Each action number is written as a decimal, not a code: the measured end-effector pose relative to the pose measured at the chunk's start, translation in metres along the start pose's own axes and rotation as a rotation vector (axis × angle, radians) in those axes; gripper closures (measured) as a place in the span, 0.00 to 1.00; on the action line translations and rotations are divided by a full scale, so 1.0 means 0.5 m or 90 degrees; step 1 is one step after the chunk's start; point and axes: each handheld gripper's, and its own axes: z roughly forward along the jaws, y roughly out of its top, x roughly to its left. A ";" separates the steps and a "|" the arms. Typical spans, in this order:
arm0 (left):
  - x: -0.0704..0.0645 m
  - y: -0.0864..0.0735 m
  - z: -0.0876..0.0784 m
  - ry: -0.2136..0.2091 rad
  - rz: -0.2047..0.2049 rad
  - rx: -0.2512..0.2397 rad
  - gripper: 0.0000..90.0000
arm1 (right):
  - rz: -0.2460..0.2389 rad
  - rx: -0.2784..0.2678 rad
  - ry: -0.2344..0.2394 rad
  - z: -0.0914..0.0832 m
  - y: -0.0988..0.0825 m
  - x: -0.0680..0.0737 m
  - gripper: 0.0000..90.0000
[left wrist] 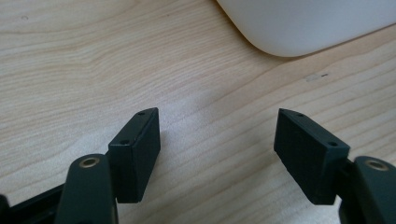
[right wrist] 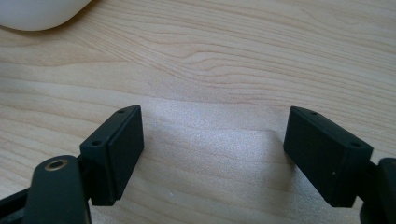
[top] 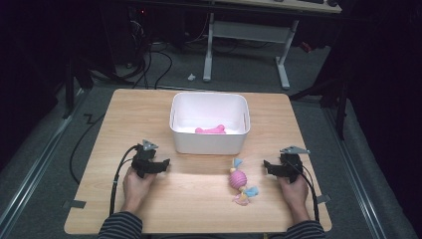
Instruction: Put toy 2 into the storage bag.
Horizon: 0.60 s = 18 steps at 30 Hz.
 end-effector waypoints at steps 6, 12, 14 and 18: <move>-0.013 -0.004 0.014 0.018 0.028 -0.028 0.33 | 0.000 0.000 0.000 0.000 0.000 0.000 0.23; -0.015 -0.008 0.016 0.021 0.024 -0.042 0.31 | -0.003 -0.002 0.002 0.001 0.001 -0.001 0.23; -0.015 -0.008 0.016 0.021 0.024 -0.042 0.31 | -0.003 -0.002 0.002 0.001 0.001 -0.001 0.23; -0.014 -0.008 0.016 0.020 0.023 -0.042 0.31 | 0.002 0.003 -0.002 0.000 0.001 0.000 0.21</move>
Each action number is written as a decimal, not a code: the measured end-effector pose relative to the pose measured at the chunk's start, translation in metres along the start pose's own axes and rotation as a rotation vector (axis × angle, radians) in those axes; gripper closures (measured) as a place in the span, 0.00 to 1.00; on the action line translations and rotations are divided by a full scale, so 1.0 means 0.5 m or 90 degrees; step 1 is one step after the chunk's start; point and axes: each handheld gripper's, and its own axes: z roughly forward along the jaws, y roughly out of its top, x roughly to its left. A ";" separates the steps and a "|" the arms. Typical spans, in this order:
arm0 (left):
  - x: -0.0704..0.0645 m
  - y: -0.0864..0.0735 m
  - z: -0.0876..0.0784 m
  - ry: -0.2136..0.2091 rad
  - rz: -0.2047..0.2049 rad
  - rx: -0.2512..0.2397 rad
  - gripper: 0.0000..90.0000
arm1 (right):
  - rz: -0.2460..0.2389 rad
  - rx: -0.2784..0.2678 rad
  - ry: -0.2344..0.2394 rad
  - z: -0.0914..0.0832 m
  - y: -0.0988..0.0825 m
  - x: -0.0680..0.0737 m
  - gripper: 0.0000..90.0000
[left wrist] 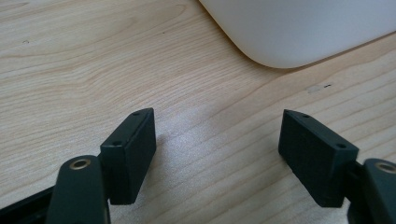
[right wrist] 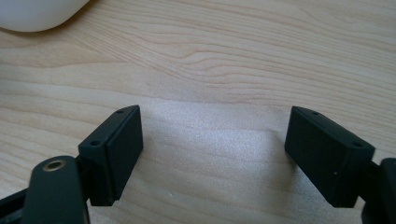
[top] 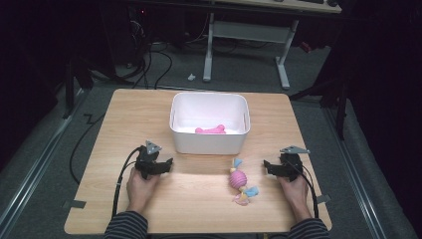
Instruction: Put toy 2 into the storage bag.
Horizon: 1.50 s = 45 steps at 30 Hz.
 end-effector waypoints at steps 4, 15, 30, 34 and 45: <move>0.000 0.000 0.000 0.001 0.001 0.003 0.29 | -0.007 0.017 0.007 -0.007 0.001 0.003 0.24; 0.000 0.000 0.001 0.001 0.000 0.005 0.24 | -0.027 0.008 0.039 -0.052 0.000 0.024 0.34; 0.000 0.000 0.001 -0.001 0.001 0.006 0.24 | -0.053 0.001 0.093 -0.111 -0.001 0.080 0.35; -0.001 0.000 0.001 0.000 0.002 0.006 0.24 | -0.086 -0.016 0.066 -0.124 0.001 0.101 0.35; -0.001 0.000 0.001 -0.002 0.002 0.006 0.23 | -0.109 -0.022 0.147 -0.139 0.021 0.155 0.35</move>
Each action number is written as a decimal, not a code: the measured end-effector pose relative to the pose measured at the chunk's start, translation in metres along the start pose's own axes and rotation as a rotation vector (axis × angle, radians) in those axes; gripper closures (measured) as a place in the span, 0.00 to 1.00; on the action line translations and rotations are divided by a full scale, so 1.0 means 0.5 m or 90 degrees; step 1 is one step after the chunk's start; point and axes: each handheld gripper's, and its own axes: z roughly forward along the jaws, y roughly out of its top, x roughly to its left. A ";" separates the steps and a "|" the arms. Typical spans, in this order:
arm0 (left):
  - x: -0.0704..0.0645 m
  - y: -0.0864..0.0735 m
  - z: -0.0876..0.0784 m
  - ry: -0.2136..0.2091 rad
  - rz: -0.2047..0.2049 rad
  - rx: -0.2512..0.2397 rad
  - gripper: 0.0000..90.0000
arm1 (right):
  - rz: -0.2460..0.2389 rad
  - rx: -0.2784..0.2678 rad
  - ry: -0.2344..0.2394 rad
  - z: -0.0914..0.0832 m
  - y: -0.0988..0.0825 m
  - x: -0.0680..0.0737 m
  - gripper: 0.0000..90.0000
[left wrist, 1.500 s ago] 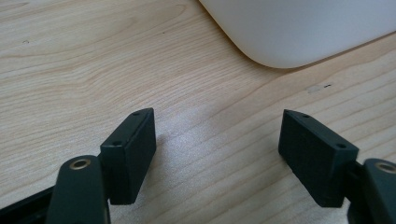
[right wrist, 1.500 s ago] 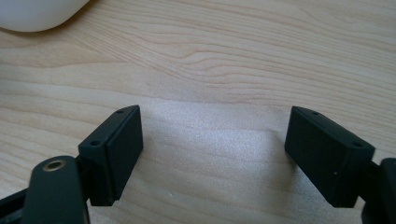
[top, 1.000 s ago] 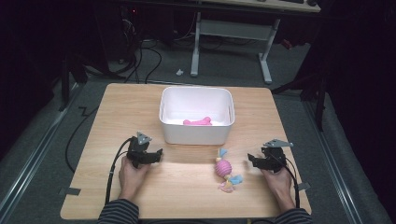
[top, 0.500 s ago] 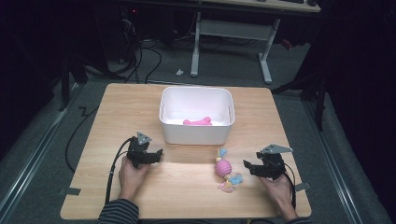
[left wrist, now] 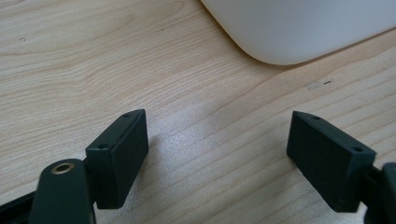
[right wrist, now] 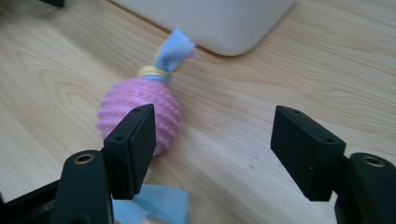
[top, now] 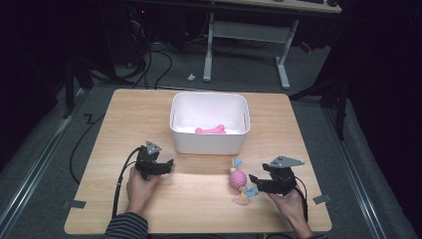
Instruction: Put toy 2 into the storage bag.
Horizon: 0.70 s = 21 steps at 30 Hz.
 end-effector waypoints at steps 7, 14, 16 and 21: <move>0.000 0.000 0.000 0.000 0.000 0.000 0.23 | -0.015 0.005 0.029 0.014 0.016 0.028 0.35; 0.000 0.000 0.000 0.000 0.000 0.000 0.23 | -0.065 0.026 0.043 0.042 0.039 0.070 0.32; 0.000 0.000 0.000 0.000 0.000 0.000 0.23 | -0.062 0.033 0.038 0.049 0.040 0.073 0.30; 0.000 0.000 0.000 0.000 0.001 0.000 0.23 | -0.056 0.052 0.035 0.066 0.038 0.076 0.28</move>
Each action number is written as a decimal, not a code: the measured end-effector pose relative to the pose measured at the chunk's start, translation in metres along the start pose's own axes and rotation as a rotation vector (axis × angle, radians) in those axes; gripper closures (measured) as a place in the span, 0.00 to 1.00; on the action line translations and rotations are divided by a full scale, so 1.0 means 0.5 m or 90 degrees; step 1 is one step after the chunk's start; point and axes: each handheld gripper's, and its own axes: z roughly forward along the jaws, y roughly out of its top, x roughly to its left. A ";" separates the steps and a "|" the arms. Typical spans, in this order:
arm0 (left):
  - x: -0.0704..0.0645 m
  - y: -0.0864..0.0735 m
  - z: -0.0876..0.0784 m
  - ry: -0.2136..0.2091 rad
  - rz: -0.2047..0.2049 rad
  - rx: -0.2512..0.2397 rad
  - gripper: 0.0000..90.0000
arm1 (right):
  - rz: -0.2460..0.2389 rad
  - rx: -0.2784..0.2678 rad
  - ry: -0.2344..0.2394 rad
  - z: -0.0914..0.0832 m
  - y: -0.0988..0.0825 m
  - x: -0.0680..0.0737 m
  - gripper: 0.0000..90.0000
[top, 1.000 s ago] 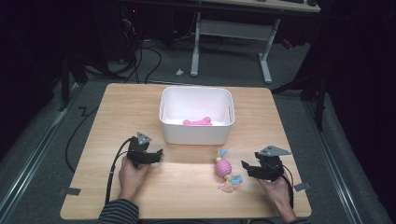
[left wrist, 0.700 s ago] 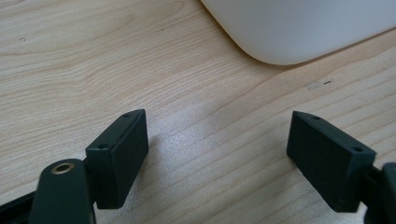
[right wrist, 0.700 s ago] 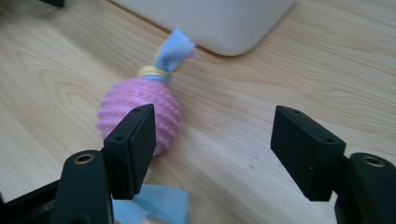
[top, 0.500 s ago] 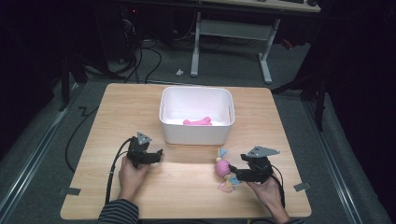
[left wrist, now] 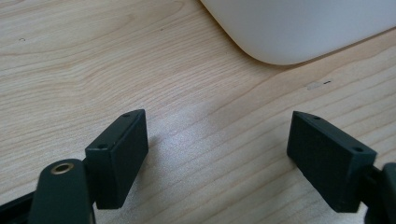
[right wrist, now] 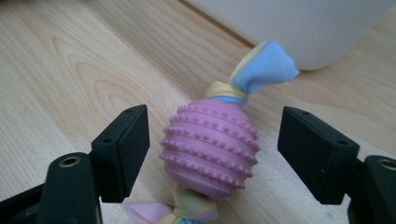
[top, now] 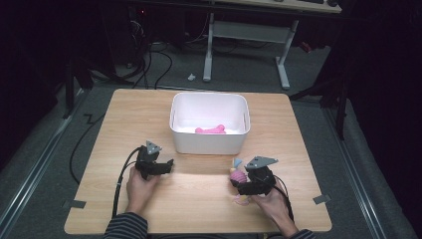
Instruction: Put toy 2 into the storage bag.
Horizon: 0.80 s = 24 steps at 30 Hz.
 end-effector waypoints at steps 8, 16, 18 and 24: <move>0.000 0.000 0.000 0.000 0.000 0.000 0.23 | -0.002 0.033 0.000 0.027 -0.005 0.004 0.28; 0.000 0.000 0.000 0.000 0.000 0.000 0.23 | -0.007 0.040 -0.012 0.038 -0.010 0.003 0.30; 0.000 0.000 0.000 0.000 0.000 0.000 0.23 | -0.004 0.047 -0.010 0.041 -0.013 0.003 0.32; 0.000 0.000 0.000 0.000 0.000 0.000 0.23 | -0.019 0.048 -0.015 0.039 -0.016 0.011 0.37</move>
